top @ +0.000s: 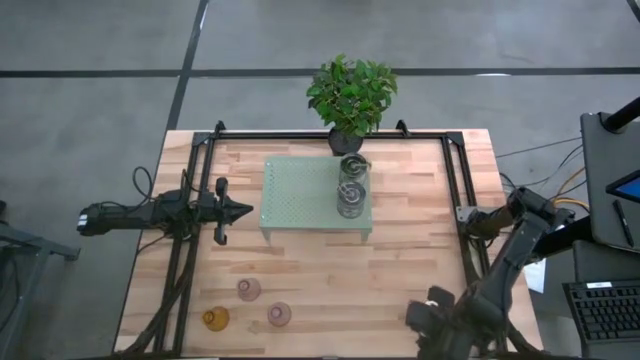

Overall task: Pick & Place candle stick holders
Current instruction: Put the silver scented candle on the shelf

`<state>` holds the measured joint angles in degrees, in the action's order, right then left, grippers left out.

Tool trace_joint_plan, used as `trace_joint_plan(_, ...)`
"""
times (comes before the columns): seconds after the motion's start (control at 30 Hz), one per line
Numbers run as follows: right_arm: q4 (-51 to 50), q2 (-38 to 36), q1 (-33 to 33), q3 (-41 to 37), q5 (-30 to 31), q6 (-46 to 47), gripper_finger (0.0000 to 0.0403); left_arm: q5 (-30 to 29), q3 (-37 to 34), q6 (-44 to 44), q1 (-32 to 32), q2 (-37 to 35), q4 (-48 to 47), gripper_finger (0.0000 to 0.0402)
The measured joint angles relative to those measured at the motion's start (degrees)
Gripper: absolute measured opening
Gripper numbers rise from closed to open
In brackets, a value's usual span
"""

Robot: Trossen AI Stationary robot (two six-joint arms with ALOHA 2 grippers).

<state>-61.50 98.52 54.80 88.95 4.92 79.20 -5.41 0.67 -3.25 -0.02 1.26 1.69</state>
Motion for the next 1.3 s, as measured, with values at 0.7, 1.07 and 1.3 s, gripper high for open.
trace_joint_plan(0.7, 2.3, 0.0, 6.1, -10.3, -2.0, 6.6, 0.0138, 0.0, 0.0, 0.0, 0.0, 0.0, 0.0, 0.0010)
trace_joint_plan(1.07, 2.6, 0.0, 6.1, -13.7, -2.2, 4.3, 0.0125, 0.0, 0.0, 0.0, 0.0, 0.0, 0.0, 0.0010)
trace_joint_plan(1.3, 2.8, 0.0, 6.1, -14.4, -2.0, 3.0, 0.0123, 0.0, 0.0, 0.0, 0.0, 0.0, 0.0, 0.0010)
